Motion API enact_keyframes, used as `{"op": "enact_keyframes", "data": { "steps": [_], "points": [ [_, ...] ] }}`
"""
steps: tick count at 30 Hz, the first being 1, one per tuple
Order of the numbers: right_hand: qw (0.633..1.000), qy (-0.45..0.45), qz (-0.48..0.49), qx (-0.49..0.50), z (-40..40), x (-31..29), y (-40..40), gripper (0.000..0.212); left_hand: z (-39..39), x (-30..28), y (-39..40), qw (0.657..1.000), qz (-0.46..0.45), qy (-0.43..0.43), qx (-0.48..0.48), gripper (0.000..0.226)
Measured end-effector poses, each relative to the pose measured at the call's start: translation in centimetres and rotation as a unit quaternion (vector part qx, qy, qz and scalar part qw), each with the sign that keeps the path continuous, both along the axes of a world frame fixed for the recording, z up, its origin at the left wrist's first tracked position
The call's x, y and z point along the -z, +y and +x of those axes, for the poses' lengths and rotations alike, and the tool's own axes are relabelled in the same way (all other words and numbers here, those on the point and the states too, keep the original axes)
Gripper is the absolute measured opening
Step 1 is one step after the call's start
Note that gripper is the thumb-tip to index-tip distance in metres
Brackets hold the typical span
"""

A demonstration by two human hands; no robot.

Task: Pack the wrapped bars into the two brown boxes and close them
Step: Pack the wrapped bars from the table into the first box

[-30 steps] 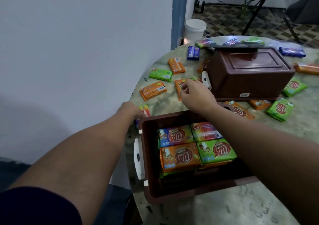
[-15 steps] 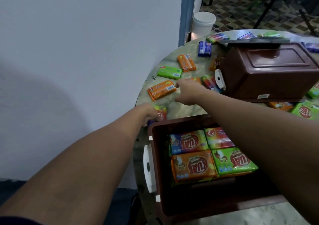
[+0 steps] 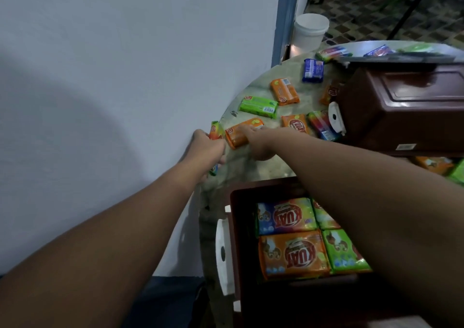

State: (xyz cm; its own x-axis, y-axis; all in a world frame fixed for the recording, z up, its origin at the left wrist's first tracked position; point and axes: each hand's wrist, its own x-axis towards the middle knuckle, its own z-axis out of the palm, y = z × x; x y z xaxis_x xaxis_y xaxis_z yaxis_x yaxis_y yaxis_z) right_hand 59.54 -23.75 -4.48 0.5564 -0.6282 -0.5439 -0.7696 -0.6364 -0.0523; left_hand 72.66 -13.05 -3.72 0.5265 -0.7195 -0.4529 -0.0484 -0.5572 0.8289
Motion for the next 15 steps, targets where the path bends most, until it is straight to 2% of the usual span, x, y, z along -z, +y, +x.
{"op": "enact_keyframes", "data": {
  "steps": [5, 8, 9, 13, 15],
  "points": [
    [0.997, 0.024, -0.068, -0.015, 0.3, -0.9, 0.2, 0.105, -0.3, 0.2, -0.2, 0.999, -0.001, -0.04, 0.037, 0.045],
    [0.993, 0.059, -0.102, -0.006, -0.4, -0.8, 0.6, 0.078, -1.2, -0.2, 0.1, 0.996, 0.01, -0.05, 0.07, 0.043],
    [0.993, 0.059, -0.103, 0.01, -0.9, -0.5, 0.7, 0.072, -1.5, -0.5, 0.3, 0.996, 0.013, -0.053, 0.076, 0.043],
    [0.995, 0.019, -0.06, 0.079, -2.2, -0.2, 1.3, 0.088, -1.9, -1.0, 0.6, 0.986, 0.029, -0.118, 0.118, 0.041],
    [0.992, -0.018, -0.041, 0.116, -2.6, -0.1, 1.2, 0.084, -1.9, -1.2, 0.6, 0.981, 0.026, -0.141, 0.128, 0.044]
  ]
}}
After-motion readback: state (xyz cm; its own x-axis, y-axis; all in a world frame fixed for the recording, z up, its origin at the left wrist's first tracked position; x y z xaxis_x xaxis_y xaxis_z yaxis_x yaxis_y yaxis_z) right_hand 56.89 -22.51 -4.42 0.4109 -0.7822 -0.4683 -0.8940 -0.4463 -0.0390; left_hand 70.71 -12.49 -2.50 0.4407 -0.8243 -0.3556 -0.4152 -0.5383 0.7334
